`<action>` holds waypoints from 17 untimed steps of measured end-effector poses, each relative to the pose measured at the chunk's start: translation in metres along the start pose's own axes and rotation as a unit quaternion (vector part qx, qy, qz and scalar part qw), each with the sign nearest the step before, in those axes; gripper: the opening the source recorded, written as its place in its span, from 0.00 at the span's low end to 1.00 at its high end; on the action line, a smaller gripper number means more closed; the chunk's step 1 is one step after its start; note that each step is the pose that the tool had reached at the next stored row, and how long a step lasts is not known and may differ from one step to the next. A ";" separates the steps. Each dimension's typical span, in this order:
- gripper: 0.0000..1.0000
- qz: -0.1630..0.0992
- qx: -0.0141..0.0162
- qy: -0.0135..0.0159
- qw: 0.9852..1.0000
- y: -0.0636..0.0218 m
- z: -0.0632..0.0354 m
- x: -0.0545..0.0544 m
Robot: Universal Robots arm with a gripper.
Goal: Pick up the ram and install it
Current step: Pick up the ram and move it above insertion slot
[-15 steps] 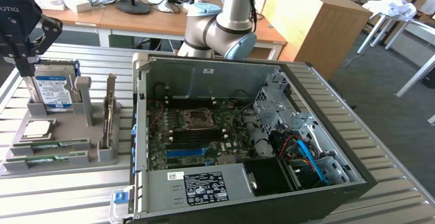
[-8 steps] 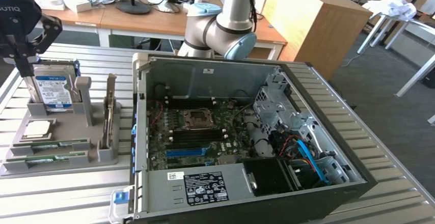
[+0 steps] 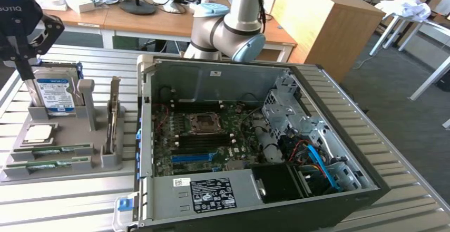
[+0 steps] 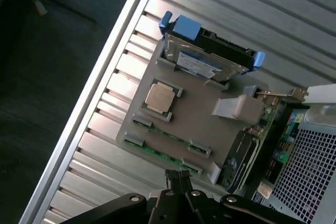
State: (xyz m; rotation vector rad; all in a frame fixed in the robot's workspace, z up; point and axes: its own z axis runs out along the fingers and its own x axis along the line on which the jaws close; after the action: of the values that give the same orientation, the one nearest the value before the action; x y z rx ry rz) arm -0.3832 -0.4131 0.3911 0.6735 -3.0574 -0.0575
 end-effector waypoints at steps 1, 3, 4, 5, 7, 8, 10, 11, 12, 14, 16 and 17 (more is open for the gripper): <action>0.10 -0.008 0.000 0.001 1.000 0.0000 0.0000 0.000; 0.10 -0.024 0.001 0.002 1.000 0.0000 0.0000 0.000; 0.10 -0.033 0.001 0.002 0.999 0.0000 0.0000 0.000; 0.10 -0.041 0.001 0.003 0.999 0.0000 0.0001 0.000; 0.10 -0.057 0.002 0.004 0.998 0.0000 0.0001 0.000; 0.10 -0.065 0.002 0.005 0.998 0.0000 0.0001 0.000; 0.10 -0.081 0.002 0.006 0.997 0.0000 0.0001 0.000; 0.10 -0.089 0.002 0.006 0.996 0.0000 0.0002 0.000; 0.10 -0.097 0.002 0.007 0.995 0.0000 0.0002 0.000; 0.10 -0.113 0.003 0.008 0.994 0.0000 0.0002 0.000; 0.10 -0.130 0.003 0.009 0.992 0.0000 0.0002 0.000; 0.10 -0.138 0.003 0.010 0.990 0.0000 0.0003 0.000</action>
State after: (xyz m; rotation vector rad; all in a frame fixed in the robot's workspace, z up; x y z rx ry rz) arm -0.3832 -0.4131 0.3909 1.0862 -2.9233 -0.0431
